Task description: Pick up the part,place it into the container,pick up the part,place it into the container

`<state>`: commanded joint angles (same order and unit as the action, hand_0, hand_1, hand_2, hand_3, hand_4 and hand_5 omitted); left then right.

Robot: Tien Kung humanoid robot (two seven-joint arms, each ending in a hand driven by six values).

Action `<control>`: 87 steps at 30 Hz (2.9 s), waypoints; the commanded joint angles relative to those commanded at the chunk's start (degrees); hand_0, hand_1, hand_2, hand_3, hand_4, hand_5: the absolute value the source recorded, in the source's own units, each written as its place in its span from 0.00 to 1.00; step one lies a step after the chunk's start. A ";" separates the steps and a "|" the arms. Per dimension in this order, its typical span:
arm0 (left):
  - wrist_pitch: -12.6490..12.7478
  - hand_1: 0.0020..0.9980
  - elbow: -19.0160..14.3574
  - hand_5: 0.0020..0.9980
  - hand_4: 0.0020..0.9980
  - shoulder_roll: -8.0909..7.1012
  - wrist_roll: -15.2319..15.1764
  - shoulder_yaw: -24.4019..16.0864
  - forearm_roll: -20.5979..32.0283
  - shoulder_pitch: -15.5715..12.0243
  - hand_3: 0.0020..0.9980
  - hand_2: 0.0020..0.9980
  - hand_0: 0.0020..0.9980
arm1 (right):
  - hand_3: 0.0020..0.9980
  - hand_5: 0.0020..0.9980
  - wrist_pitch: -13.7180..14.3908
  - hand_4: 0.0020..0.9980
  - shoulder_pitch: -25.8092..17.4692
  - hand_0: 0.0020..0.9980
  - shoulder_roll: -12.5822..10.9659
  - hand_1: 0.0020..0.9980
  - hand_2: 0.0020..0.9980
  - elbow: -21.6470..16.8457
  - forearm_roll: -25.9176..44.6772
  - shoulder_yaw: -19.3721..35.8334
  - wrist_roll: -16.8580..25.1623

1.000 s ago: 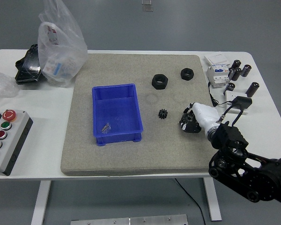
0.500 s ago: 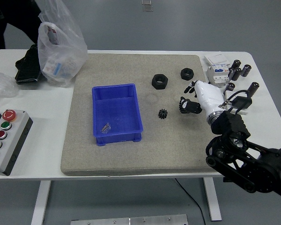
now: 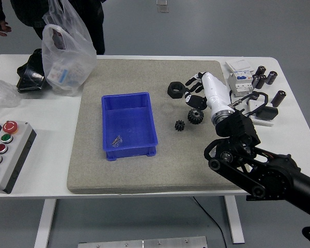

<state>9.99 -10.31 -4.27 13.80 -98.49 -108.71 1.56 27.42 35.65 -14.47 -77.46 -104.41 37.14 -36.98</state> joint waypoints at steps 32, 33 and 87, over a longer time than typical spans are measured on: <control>0.09 0.55 0.00 0.08 0.60 -0.04 -0.01 0.18 -0.08 0.33 0.64 0.54 0.70 | 0.79 0.24 -14.64 0.77 3.28 0.33 2.60 0.72 0.77 15.43 3.20 -7.58 0.00; 0.09 0.55 0.00 0.08 0.60 -0.03 -0.03 0.20 -0.05 0.33 0.64 0.54 0.70 | 0.62 0.05 -14.25 0.59 3.32 0.28 2.70 0.63 0.56 15.61 3.23 -7.84 0.00; -0.21 0.55 0.00 0.08 0.60 -0.11 0.07 0.07 -0.32 0.06 0.64 0.54 0.70 | 0.67 0.00 -2.70 0.64 7.66 0.38 3.67 0.61 0.52 6.69 47.74 -15.99 30.06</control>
<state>9.78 -10.31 -4.38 13.87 -98.42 -109.03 1.62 24.71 43.31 -10.80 -70.76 -56.66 21.15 -6.92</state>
